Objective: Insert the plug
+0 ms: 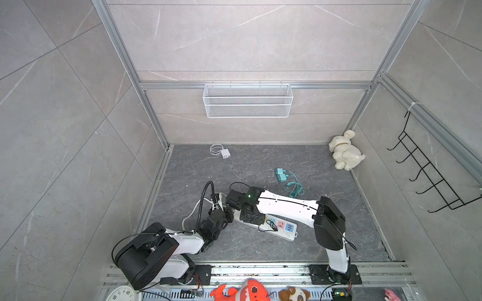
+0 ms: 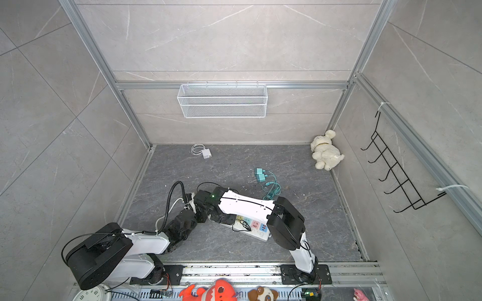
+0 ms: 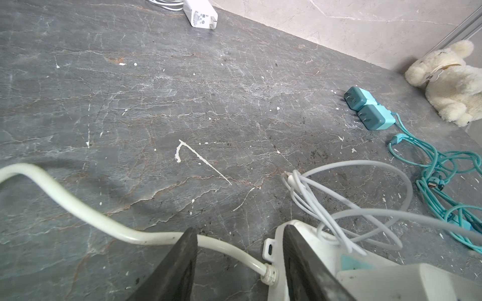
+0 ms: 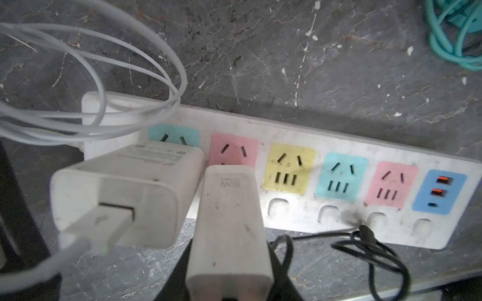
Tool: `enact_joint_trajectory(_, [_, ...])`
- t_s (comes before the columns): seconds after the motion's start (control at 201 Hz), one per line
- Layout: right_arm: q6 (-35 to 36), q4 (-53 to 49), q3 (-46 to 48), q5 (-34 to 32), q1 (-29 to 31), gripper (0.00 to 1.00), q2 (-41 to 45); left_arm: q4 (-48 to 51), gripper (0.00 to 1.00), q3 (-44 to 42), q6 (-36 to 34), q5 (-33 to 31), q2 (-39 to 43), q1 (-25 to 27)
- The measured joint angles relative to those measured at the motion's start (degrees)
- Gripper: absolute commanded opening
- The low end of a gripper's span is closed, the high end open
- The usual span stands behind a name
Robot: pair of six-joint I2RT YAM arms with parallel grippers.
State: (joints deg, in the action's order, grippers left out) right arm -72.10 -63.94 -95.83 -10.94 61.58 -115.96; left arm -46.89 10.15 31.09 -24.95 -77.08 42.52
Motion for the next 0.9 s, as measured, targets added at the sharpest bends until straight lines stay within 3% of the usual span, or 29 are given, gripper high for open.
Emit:
enact_joint_trajectory(0.219, [1.4, -0.1, -0.2, 1.8, -0.9, 0.02, 0.0, -4.3, 0.55, 0.6, -0.6, 1.4, -6.4, 0.0])
enact_joint_trajectory(0.523, [3.6, 0.9, 1.1, 5.2, -2.6, 0.01, 1.0, -19.0, 0.50, 4.0, -0.2, 4.6, -21.3, 0.2])
enact_joint_trajectory(0.657, [4.8, 2.7, 3.3, 7.1, -3.8, 0.01, 2.8, -19.8, 0.49, 4.0, 0.0, 5.6, -21.6, 2.0])
enact_joint_trajectory(0.901, [7.7, 5.0, 6.5, 8.8, -6.8, 0.02, 5.1, -11.5, 0.49, 4.3, 1.5, 4.5, -15.6, 7.0])
